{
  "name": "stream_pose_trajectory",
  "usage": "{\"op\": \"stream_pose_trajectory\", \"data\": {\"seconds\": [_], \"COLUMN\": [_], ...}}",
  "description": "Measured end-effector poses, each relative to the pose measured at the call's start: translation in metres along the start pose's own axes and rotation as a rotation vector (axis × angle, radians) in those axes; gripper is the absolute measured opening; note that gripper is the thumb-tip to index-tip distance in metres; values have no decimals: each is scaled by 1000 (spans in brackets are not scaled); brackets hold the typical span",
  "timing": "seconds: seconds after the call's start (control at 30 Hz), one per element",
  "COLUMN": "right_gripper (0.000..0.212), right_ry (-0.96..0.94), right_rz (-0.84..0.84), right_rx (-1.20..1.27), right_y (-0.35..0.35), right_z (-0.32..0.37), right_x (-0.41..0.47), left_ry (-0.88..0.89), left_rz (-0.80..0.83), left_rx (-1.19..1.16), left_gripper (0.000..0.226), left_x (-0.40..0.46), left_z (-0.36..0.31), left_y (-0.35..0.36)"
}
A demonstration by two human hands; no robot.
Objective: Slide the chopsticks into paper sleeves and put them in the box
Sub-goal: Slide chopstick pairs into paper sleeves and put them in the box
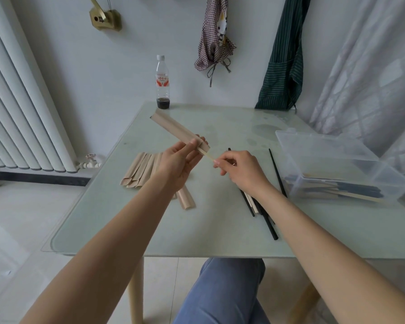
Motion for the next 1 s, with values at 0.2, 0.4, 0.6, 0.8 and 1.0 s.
{"op": "stream_pose_trajectory", "data": {"seconds": [0.2, 0.4, 0.6, 0.8, 1.0], "right_gripper": [19, 25, 23, 20, 21], "right_ry": [22, 30, 13, 109, 71], "right_rz": [2, -3, -20, -13, -26], "right_rx": [39, -50, -52, 49, 62], "right_y": [0, -7, -8, -20, -16], "right_z": [-3, -9, -5, -23, -16], "right_x": [-4, -6, -3, -5, -7], "left_ry": [-66, -8, -71, -28, -56], "left_rz": [-38, -121, -18, -77, -4], "left_rx": [84, 57, 131, 71, 107], "left_gripper": [9, 10, 11, 12, 13], "left_x": [-7, -5, -8, -4, -11], "left_z": [10, -2, 4, -9, 4], "left_y": [-1, -8, 6, -4, 10]}}
Point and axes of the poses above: each hand's wrist, its own x-axis towards the middle knuckle, its own y-axis out of the palm, z = x × y, the point moved 4 cm from there along x, towards the middle knuckle, and after that the axes turned 5 degrees about y, right-handed, at the moved point
